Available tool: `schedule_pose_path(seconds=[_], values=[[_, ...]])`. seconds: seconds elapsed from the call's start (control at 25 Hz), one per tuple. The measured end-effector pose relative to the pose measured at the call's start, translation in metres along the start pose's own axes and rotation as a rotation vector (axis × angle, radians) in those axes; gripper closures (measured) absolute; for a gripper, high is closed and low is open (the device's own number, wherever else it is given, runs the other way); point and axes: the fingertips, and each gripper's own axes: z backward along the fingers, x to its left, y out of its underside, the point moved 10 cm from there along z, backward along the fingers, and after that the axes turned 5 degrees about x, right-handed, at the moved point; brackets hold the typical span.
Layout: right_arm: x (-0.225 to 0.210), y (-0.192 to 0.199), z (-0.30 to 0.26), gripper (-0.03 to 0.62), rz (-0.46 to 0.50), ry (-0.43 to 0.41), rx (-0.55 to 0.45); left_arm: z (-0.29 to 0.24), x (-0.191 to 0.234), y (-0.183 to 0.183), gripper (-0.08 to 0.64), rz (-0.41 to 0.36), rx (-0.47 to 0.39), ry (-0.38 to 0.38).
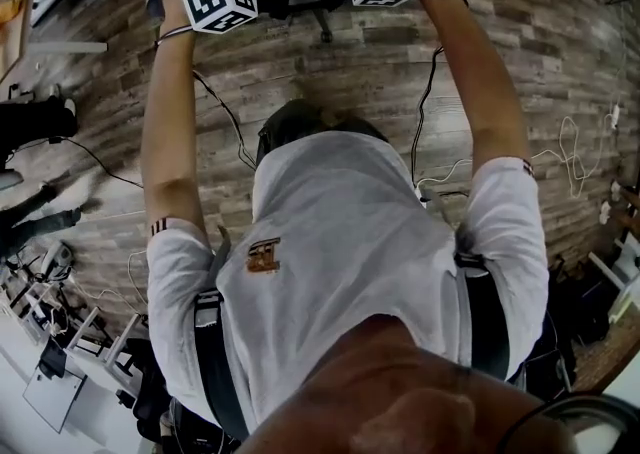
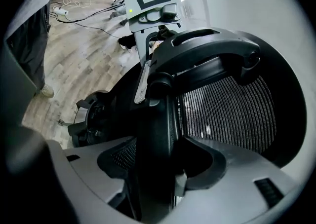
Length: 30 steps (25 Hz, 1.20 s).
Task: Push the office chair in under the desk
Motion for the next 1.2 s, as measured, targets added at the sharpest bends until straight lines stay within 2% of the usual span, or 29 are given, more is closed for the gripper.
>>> schedule_pose_path(seconds=[0.48,1.2], values=[[-0.031,0.008,-0.09,0.334,-0.018,0.004,0.049,-0.082,0.039,0.026,0.232,0.0,-0.05,-0.011],[-0.069,0.014,-0.202,0.334,-0.029,-0.006,0.134,-0.183,0.09,0.056,0.232,0.001,-0.076,0.016]])
